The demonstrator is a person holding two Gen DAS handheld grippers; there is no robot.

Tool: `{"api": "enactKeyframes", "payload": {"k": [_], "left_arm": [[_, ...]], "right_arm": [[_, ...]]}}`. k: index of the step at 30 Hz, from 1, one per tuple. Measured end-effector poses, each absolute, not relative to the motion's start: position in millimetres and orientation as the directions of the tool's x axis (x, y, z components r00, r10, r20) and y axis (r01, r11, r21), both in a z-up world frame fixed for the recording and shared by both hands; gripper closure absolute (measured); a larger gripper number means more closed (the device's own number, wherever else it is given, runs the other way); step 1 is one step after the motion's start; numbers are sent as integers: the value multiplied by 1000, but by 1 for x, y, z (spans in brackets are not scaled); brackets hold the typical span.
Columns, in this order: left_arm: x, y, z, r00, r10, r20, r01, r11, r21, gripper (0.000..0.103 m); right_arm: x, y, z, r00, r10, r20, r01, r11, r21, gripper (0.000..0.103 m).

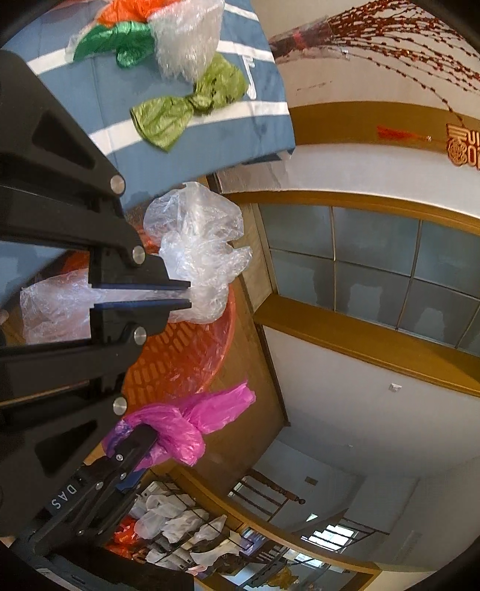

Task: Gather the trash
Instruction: 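Move both bags over the wastebasket and open both grippers to release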

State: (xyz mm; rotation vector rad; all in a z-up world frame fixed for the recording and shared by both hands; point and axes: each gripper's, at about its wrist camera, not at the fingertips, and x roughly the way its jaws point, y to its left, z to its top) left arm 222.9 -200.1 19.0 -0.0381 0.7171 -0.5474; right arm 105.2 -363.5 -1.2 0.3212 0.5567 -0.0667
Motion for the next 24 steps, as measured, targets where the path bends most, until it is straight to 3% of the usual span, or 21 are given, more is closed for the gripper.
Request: {"api": "enactKeyframes", "payload": {"k": [12, 16, 24], "left_arm": [[240, -226, -1, 584, -520, -624, 492, 838, -238, 97], [247, -231, -9, 579, -509, -637, 482, 844, -236, 96], [254, -224, -21, 577, -485, -657, 456, 859, -234, 74]], "right_arm": [[120, -384, -9, 846, 21, -533, 175, 933, 315, 78], [128, -392, -12, 845, 21, -535, 188, 925, 332, 73], [130, -395, -18, 838, 2, -546, 208, 923, 323, 55]]}}
